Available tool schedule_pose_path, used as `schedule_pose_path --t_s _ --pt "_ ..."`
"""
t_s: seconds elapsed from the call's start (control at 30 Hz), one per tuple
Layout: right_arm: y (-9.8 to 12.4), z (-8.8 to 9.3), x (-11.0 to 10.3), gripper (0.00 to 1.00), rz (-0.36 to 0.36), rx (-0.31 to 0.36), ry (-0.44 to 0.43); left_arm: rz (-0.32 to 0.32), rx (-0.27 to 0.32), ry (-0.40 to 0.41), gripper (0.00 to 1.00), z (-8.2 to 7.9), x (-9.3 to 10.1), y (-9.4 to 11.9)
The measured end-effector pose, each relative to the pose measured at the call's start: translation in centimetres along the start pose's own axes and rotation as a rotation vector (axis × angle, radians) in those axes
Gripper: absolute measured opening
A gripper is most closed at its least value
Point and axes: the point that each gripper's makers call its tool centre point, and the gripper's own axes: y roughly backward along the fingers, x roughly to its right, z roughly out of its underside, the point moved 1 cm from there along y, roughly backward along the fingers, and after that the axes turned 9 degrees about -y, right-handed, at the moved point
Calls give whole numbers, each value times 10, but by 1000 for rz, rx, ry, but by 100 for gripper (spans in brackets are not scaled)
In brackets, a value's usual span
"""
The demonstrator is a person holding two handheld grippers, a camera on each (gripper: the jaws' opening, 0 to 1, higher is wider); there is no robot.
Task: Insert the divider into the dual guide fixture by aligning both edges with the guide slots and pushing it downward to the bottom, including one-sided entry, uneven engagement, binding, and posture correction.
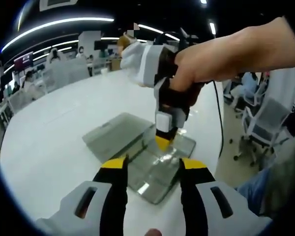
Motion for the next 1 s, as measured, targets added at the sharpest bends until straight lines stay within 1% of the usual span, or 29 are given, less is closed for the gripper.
schedule_pose_path --t_s 0.2,0.37,0.63,1.0 --pt "-3 0 0 0 5 -6 -8 -6 -3 7 40 3 -1 3" --pt "-7 1 -1 0 22 -8 5 -7 -3 10 40 4 -1 4" --pt "-9 5 -2 0 38 -12 4 -12 -3 16 40 5 -4 6" --pt "-15 1 0 0 43 -16 -30 -16 -7 20 39 7 -6 7"
